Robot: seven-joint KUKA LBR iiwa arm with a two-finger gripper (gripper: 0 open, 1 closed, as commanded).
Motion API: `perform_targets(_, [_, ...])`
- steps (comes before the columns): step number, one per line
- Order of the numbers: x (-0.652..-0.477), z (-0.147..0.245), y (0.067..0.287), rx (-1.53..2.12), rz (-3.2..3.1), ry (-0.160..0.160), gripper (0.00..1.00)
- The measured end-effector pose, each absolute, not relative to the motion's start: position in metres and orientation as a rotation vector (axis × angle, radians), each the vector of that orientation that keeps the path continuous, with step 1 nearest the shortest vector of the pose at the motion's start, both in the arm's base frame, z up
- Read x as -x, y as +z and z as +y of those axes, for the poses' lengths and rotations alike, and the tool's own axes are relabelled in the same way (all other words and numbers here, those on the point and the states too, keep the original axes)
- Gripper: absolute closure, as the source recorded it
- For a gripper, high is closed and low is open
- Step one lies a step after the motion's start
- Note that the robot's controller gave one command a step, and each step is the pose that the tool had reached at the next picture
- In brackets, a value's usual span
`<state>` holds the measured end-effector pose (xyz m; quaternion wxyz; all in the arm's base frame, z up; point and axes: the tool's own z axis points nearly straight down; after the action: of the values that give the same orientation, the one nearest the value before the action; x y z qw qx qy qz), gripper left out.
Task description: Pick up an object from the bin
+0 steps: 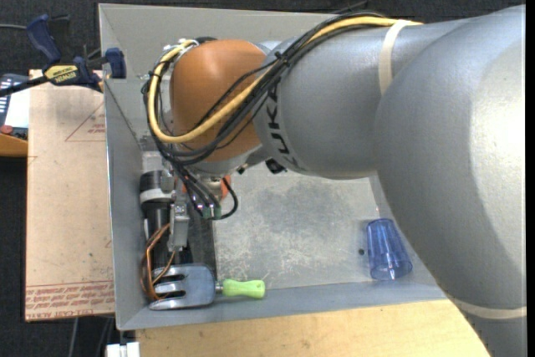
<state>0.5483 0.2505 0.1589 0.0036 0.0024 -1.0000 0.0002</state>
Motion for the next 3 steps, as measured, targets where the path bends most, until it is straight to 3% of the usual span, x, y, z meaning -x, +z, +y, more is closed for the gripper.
perform_targets(1, [-0.551, 0.249, 0.164, 0.001, -3.142, -0.002, 0.0])
perform_targets(2, [-0.515, 0.247, 0.098, -0.887, -3.019, -0.007, 0.0])
perform_targets(3, [-0.519, 0.248, 0.131, -0.84, -3.03, -0.006, 0.0])
